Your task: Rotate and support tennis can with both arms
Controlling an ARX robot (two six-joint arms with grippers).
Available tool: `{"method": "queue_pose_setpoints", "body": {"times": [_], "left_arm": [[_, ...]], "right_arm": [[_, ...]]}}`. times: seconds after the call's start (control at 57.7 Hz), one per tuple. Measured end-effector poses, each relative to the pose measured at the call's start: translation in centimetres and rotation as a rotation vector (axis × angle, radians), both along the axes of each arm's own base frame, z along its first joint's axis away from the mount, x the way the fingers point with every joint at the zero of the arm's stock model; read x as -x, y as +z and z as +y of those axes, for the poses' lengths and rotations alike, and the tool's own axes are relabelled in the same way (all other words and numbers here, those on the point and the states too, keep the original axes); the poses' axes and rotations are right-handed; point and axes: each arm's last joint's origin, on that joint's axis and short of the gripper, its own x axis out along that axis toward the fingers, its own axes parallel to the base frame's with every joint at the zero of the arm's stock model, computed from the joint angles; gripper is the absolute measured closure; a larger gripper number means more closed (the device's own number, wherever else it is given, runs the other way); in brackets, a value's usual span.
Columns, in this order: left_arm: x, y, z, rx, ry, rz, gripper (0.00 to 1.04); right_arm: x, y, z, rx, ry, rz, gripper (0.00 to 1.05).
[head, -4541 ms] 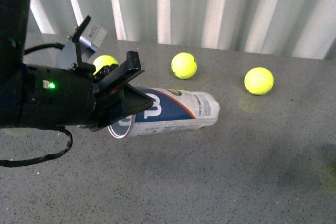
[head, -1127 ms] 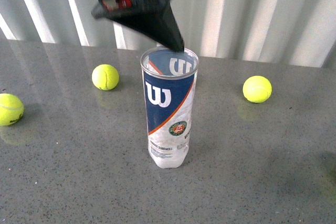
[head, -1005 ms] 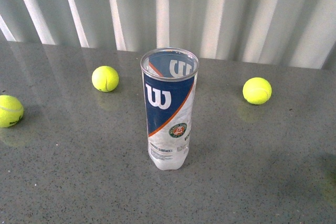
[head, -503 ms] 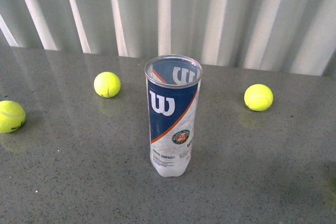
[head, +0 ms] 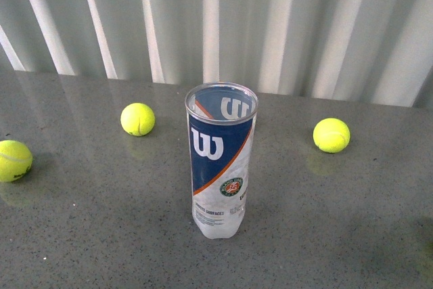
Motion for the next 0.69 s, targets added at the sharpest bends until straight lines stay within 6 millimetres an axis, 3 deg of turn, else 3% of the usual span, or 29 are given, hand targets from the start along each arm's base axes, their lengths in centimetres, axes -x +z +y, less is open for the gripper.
{"method": "queue_pose_setpoints", "body": {"times": [0.693], "left_arm": [[4.4,-2.7,0.0,0.007,0.000,-0.011,1.01]], "right_arm": [[0.0,0.0,0.0,0.000,0.000,0.000,0.07]]}}
